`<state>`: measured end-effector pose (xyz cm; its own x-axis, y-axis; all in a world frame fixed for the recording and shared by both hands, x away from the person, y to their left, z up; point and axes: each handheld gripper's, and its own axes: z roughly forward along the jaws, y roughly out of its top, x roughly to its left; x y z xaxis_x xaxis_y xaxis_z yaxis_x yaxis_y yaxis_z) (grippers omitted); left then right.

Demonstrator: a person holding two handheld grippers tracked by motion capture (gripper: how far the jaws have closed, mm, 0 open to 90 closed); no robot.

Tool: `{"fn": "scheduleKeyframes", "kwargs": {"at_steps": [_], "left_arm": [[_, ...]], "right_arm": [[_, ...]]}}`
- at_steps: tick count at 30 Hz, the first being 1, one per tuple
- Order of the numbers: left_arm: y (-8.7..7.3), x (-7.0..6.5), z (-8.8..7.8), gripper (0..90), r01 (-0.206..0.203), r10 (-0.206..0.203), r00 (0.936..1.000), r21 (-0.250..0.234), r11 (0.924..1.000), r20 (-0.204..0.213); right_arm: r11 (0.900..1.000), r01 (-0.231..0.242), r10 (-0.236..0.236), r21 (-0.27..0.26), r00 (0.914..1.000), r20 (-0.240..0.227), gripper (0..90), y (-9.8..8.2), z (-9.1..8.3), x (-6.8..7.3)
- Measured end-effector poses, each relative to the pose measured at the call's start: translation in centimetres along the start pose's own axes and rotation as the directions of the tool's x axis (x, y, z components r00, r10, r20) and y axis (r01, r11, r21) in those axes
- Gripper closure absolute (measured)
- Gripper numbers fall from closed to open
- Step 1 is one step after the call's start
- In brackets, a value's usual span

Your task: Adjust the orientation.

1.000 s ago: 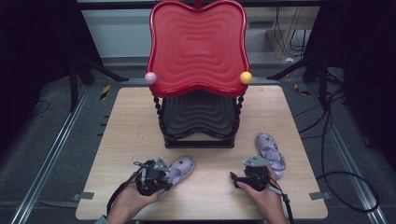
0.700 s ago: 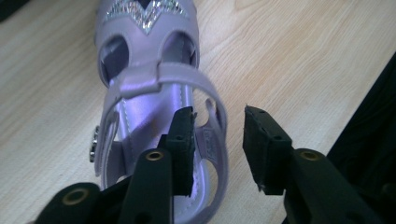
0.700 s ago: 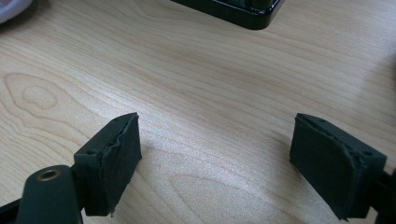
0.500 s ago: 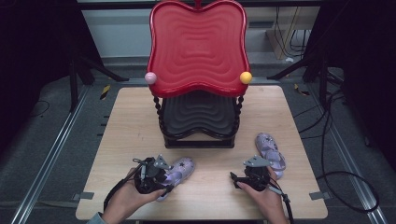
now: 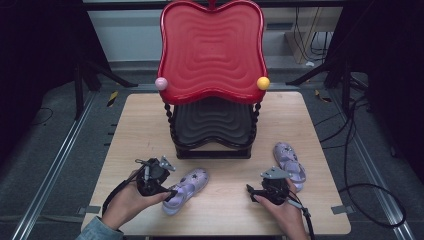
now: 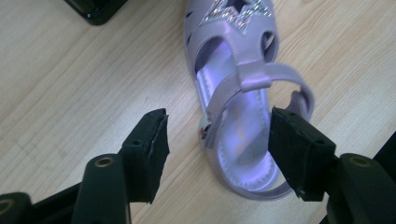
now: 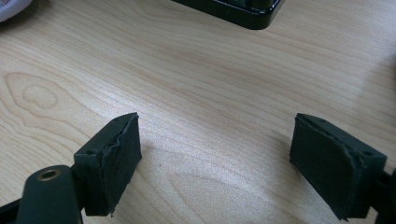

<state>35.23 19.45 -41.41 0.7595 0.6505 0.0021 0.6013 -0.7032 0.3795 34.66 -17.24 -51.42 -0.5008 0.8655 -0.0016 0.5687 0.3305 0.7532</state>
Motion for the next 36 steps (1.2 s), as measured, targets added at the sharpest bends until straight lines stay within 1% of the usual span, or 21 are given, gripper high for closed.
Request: {"fn": "scheduleKeyframes", "kwargs": {"at_steps": [3,6,7,9,10,12,13,16,20,23,27,32,36], "left_arm": [[-0.1,0.5,0.5,44.6,0.015,-0.016,0.9998,0.031,0.9994,0.013],[-0.2,0.7,1.2,48.9,0.018,-0.019,0.9993,0.056,0.9983,0.033],[-0.2,0.7,1.4,52.4,0.022,-0.025,0.9985,0.061,0.9979,0.049],[-0.1,0.8,1.7,55.8,0.042,-0.047,0.9967,0.072,0.9965,0.067],[-0.1,0.8,1.9,58.6,0.042,-0.047,0.9967,0.081,0.9958,0.066],[-0.2,0.8,2.1,60.9,0.043,-0.048,0.9973,0.095,0.9946,0.055],[-0.2,0.9,2.2,61.9,0.036,-0.042,0.9977,0.102,0.9941,0.053],[-0.3,0.9,2.4,63.7,0.038,-0.045,0.9973,0.113,0.9929,0.059],[-0.6,1.1,2.5,66.6,0.037,-0.045,0.9972,0.119,0.9922,0.061],[-0.6,1.2,2.6,69.0,0.043,-0.052,0.9958,0.114,0.9925,0.075],[-0.5,1.2,3.0,71.4,0.04,-0.049,0.9959,0.121,0.9918,0.076],[-0.4,1.1,3.1,75.5,0.04,-0.049,0.9965,0.125,0.9914,0.068],[-0.5,1.2,3.2,77.8,0.049,-0.058,0.9957,0.124,0.9911,0.072]], "right_arm": [[1.0,0.003,-0.003,-0.001,1.0,0.0,16.6,0.0,0.0,0.0],[1.0,0.005,-0.005,-0.001,1.0,0.0,16.6,0.0,0.0,0.0],[1.0,0.006,-0.006,0.0,1.0,0.0,16.6,0.0,0.0,0.0],[1.0,0.006,-0.006,0.0,1.0,0.0,16.6,0.0,0.0,0.0],[1.0,0.006,-0.006,0.0,1.0,-0.001,16.6,0.0,0.0,0.0],[1.0,0.006,-0.006,0.0,1.0,-0.001,16.6,0.0,0.0,0.0],[1.0,0.007,-0.007,-0.001,1.0,-0.001,16.6,0.0,0.0,-0.1],[1.0,0.007,-0.007,-0.001,1.0,-0.002,16.6,0.0,0.0,-0.1],[1.0,0.007,-0.007,0.0,1.0,-0.002,16.6,0.0,0.0,0.0],[1.0,0.007,-0.007,0.0,1.0,-0.001,16.6,0.0,0.0,0.0],[1.0,0.006,-0.006,0.0,1.0,-0.002,16.6,0.0,0.0,0.0],[1.0,0.008,-0.008,-0.001,1.0,-0.002,16.6,0.0,0.0,-0.1],[1.0,0.008,-0.008,-0.001,1.0,-0.002,16.6,0.0,0.0,-0.1]]}}
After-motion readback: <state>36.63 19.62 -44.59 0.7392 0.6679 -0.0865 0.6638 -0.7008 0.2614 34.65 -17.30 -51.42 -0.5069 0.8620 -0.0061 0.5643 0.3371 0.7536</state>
